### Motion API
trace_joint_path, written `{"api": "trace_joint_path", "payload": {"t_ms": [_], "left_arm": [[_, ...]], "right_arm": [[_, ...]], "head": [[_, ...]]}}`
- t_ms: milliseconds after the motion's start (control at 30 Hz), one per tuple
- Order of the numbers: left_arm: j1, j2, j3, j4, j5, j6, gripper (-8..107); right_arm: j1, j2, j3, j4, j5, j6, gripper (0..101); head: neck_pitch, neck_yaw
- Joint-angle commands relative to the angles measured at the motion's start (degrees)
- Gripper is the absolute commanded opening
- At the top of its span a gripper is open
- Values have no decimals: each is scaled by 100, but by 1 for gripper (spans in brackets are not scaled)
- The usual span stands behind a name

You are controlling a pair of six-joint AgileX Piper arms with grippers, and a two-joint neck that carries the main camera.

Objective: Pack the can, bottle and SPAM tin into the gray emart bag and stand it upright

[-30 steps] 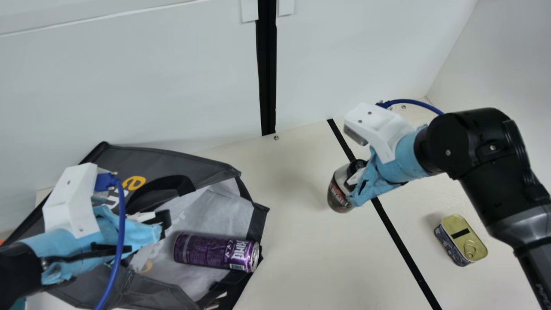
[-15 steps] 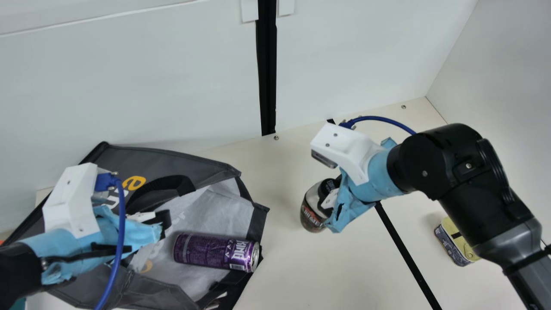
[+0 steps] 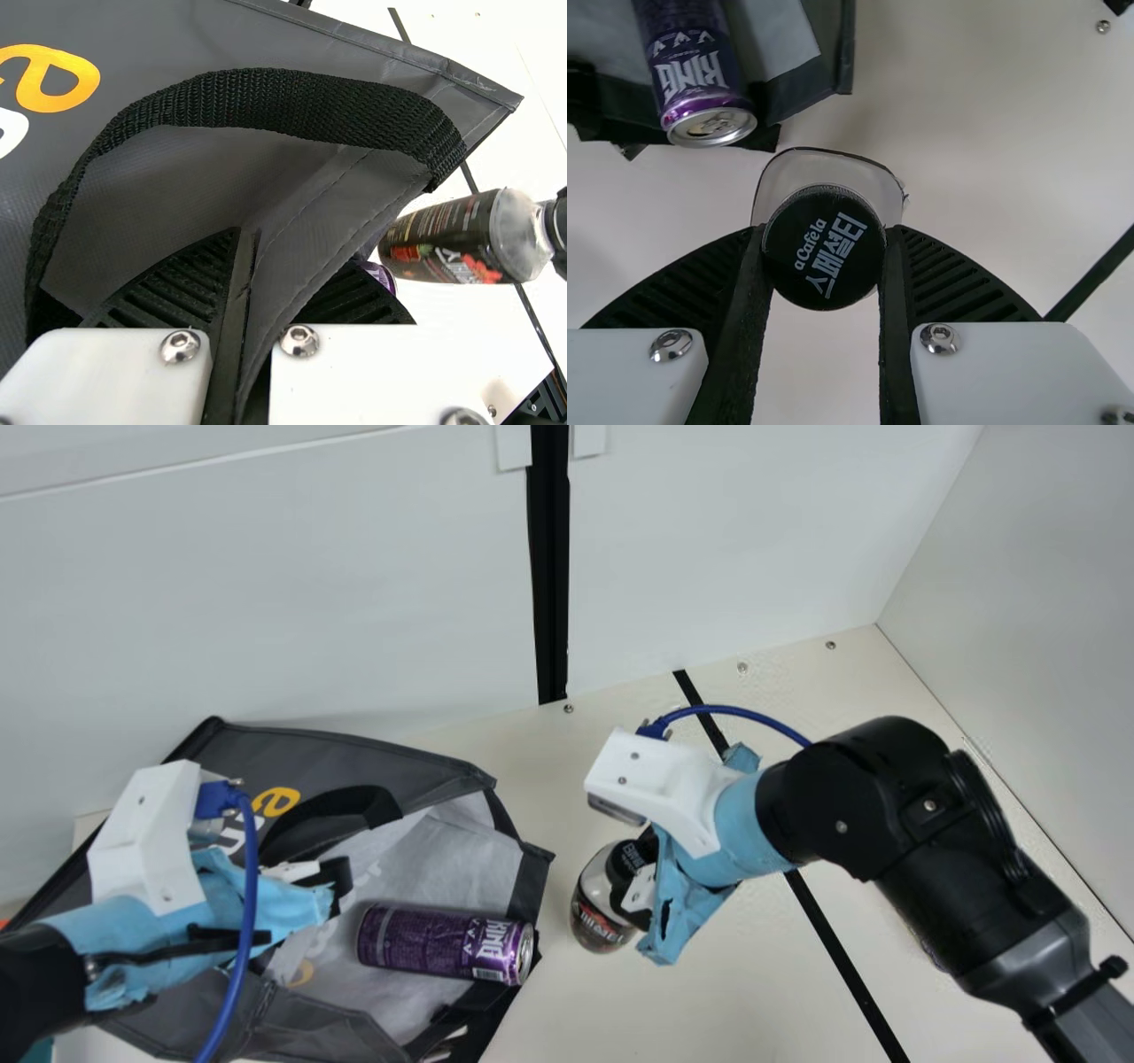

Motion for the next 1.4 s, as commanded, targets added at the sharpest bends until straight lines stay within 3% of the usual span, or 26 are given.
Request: {"api": "trace_joint_path", "payload": {"t_ms": [0, 600, 1367], "left_arm": [[0, 0, 0, 0, 0, 0, -8], [0, 0, 0, 0, 0, 0, -8], [0, 0, 0, 0, 0, 0, -8]], "right_arm": [[63, -18, 23, 63, -2, -36, 0], [594, -193, 38, 440, -2, -33, 0], [991, 14, -875, 758, -2, 549, 0]], "head": [[-130, -5], [-130, -5], [-130, -5]]}}
